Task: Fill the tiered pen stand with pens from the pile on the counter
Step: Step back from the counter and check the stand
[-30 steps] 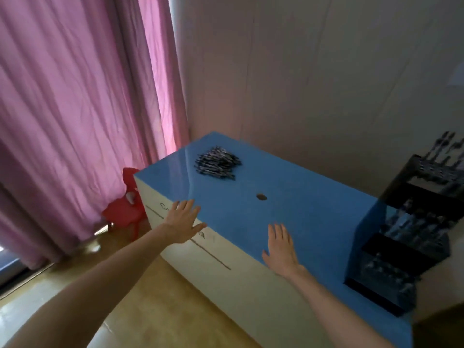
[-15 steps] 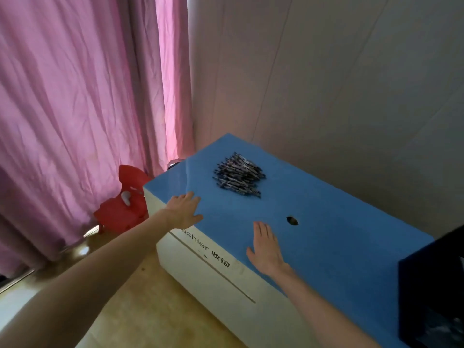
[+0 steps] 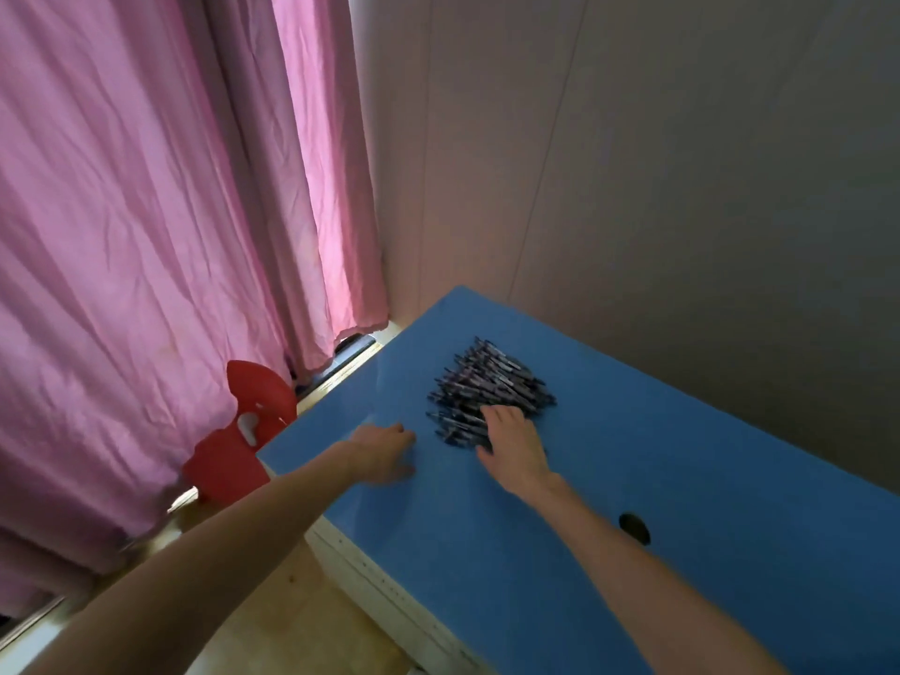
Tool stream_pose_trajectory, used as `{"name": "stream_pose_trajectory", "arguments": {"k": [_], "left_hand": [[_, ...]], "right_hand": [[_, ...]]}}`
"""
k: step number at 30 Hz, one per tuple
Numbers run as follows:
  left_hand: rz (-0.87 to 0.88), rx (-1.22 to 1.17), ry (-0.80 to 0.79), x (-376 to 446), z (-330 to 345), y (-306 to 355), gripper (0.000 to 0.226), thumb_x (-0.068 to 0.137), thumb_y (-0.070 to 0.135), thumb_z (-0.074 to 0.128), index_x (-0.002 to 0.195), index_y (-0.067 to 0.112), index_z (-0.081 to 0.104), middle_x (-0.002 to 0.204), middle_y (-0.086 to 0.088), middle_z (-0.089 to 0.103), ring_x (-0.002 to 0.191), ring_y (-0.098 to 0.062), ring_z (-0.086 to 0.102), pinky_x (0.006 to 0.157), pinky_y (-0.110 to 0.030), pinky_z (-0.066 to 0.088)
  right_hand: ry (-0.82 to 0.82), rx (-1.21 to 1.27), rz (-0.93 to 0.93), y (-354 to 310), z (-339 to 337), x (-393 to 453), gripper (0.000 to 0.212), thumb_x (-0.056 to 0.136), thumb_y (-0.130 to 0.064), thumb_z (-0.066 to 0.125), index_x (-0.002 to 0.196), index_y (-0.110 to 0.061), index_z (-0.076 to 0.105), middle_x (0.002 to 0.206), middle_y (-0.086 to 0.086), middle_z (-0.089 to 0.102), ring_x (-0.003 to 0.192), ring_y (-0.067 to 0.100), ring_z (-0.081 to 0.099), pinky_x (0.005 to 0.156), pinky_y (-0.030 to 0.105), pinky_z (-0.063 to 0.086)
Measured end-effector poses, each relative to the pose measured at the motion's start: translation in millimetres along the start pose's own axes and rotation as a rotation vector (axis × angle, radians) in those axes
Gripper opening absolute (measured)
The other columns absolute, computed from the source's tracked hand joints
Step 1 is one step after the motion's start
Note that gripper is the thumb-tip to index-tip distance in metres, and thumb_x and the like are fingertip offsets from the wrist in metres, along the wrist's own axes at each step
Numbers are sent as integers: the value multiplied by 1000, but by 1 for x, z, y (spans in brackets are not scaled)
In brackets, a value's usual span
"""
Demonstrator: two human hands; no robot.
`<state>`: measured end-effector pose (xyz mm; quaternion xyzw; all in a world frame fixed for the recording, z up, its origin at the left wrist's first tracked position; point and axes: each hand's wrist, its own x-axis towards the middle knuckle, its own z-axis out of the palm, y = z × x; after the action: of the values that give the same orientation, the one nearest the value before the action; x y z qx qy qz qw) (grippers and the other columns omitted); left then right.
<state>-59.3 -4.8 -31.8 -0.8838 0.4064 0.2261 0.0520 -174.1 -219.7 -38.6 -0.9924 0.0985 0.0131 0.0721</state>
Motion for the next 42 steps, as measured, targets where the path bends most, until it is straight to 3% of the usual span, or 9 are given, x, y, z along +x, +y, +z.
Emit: {"name": "stream_pose_trajectory", "arguments": {"k": [4, 10, 14, 19, 24, 29, 34, 37, 42], "left_hand": [[17, -64, 21, 34, -6, -11, 48, 99, 45, 55, 136, 14, 50, 130, -9, 49, 112, -31, 58, 86, -38, 45], [85, -118, 49, 67, -8, -19, 42, 99, 41, 54, 135, 20, 50, 125, -5, 54, 112, -28, 59, 86, -36, 46], [124, -182, 73, 80, -3, -23, 34, 98, 38, 52, 129, 23, 49, 120, -3, 61, 107, -26, 62, 84, -33, 47], [131, -246, 94, 89, 3, -33, 31, 96, 34, 56, 125, 24, 53, 111, 2, 65, 103, -22, 62, 84, -31, 48], [106, -348, 162, 89, 9, -35, 22, 95, 30, 57, 117, 28, 58, 107, 7, 69, 101, -19, 63, 85, -34, 51], [94, -379, 223, 83, 17, -32, 26, 96, 32, 57, 121, 27, 56, 110, 8, 69, 100, -18, 64, 81, -31, 49], [163, -371, 320, 75, 18, -20, 36, 97, 42, 57, 129, 24, 56, 125, 6, 54, 108, -16, 58, 87, -33, 49], [237, -323, 389, 71, 22, -9, 49, 94, 57, 59, 131, 26, 55, 133, 7, 50, 119, -15, 50, 95, -32, 47], [348, -194, 380, 68, 30, 11, 61, 84, 72, 59, 127, 28, 55, 128, 8, 51, 113, -13, 51, 94, -28, 42]], "right_hand": [[-57, -98, -128, 4, 11, 28, 56, 98, -38, 58, 147, -16, 42, 138, 1, 51, 127, 24, 45, 106, 37, 40], [-84, -135, -163, 6, 24, 35, 50, 95, -29, 62, 139, -12, 48, 127, 6, 53, 116, 26, 51, 97, 38, 46], [-107, -176, -176, 4, 24, 38, 35, 97, -28, 55, 128, -12, 50, 120, 6, 51, 108, 25, 52, 91, 37, 45], [-120, -187, -149, 2, 23, 38, 33, 104, -34, 46, 126, -10, 48, 119, 7, 50, 106, 25, 52, 87, 38, 46], [-87, -296, -185, 1, 27, 29, 24, 106, -28, 39, 115, -9, 50, 106, 9, 52, 90, 24, 52, 73, 36, 42], [-16, -247, -148, 2, 31, 12, 15, 93, -27, 64, 92, -13, 59, 84, 3, 53, 73, 19, 49, 65, 33, 43], [77, 48, 29, 22, 29, -10, 18, 108, -28, 37, 103, -18, 50, 97, -3, 48, 84, 14, 45, 79, 33, 44], [97, 84, 63, 41, 30, -21, 16, 108, -28, 38, 105, -18, 50, 97, -6, 44, 83, 12, 44, 76, 28, 40], [115, 62, 64, 53, 35, -32, 15, 107, -25, 40, 102, -17, 51, 95, -4, 49, 80, 13, 45, 73, 28, 40]]}}
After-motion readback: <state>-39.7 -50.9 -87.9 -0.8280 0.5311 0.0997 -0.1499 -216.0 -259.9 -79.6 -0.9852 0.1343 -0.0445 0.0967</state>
